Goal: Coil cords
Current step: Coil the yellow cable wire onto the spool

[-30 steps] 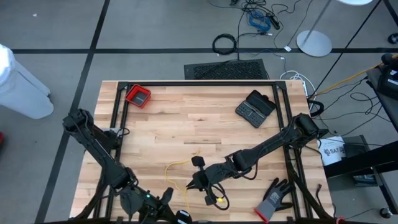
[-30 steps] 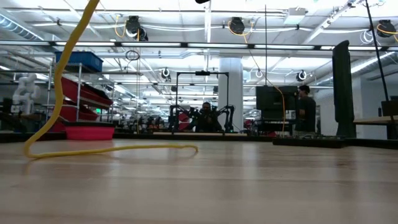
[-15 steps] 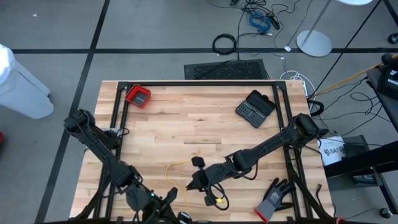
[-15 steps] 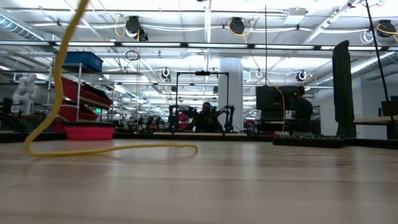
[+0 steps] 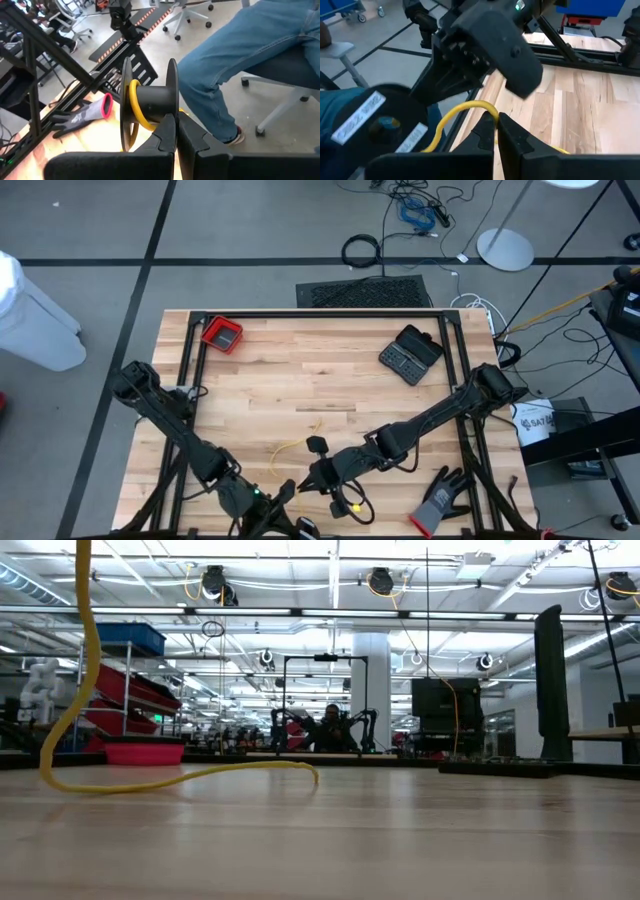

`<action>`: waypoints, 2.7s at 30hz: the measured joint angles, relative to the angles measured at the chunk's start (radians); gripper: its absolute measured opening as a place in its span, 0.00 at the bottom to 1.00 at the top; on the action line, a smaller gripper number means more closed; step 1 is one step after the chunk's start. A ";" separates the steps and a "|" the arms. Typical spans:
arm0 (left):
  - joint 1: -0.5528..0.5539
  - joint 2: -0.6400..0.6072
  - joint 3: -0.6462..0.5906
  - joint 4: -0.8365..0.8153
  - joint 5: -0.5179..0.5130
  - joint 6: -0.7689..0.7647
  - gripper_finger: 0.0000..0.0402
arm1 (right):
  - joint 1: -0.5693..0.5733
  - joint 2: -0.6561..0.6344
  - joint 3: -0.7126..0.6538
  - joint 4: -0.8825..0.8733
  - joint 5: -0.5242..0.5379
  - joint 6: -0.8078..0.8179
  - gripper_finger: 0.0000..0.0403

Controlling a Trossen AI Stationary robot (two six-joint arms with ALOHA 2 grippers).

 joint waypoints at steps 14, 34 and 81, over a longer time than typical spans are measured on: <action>0.035 0.020 0.000 0.006 -0.095 -0.028 0.00 | 0.002 0.000 0.067 -0.037 0.005 0.134 0.00; 0.032 0.020 0.000 -0.023 -0.200 -0.055 0.00 | 0.061 0.000 0.214 -0.351 0.094 0.156 0.00; -0.074 -0.109 0.000 -0.129 -0.661 -0.122 0.00 | 0.178 0.000 0.359 -0.665 0.211 0.252 0.00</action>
